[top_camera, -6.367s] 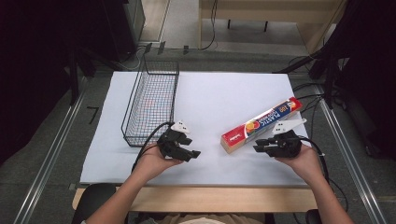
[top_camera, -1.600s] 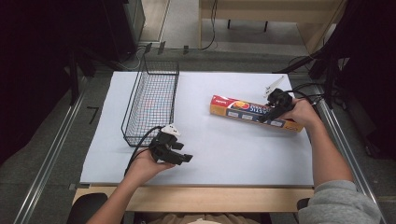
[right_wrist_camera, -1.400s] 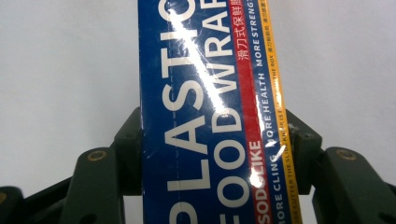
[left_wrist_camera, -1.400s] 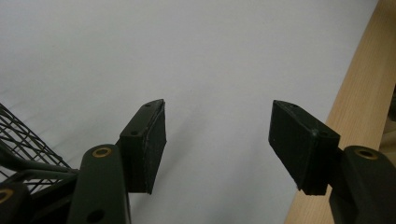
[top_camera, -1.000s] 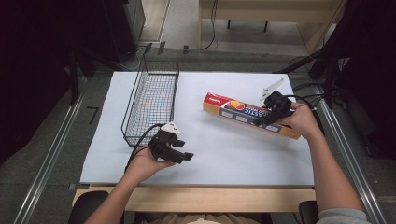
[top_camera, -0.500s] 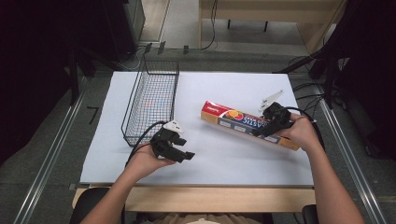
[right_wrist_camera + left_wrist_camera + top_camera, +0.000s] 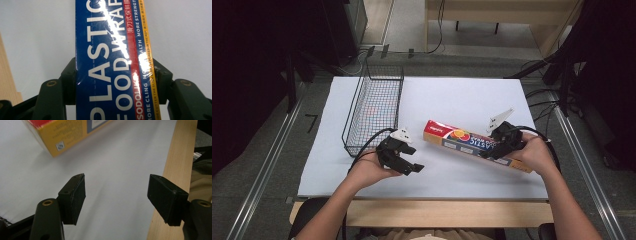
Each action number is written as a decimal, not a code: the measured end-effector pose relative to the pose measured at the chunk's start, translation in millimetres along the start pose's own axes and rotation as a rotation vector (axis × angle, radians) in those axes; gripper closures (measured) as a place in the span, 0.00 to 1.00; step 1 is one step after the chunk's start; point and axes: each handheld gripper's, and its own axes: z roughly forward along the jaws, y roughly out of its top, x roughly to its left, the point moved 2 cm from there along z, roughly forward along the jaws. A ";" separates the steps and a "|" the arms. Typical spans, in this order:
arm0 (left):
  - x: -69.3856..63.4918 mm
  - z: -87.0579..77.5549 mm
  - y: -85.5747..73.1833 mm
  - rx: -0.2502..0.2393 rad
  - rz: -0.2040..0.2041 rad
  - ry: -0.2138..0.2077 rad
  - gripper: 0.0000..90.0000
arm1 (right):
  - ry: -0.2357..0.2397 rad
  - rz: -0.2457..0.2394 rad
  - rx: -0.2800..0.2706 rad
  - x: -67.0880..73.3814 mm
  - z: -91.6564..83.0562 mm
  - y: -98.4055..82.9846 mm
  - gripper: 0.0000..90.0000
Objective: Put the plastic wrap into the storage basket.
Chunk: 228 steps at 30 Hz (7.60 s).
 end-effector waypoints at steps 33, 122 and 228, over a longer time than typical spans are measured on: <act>-34.9 24.3 55.6 0.136 0.292 -0.104 0.26 | 0.147 -0.212 -0.015 78.3 13.8 36.1 0.45; 23.1 -53.4 29.0 0.127 -0.080 0.100 0.44 | -0.111 0.053 -0.200 36.0 24.7 -16.8 0.26; 179.4 -5.1 27.2 0.192 -0.763 0.493 0.39 | -0.135 0.002 -0.181 34.4 30.4 -12.2 0.26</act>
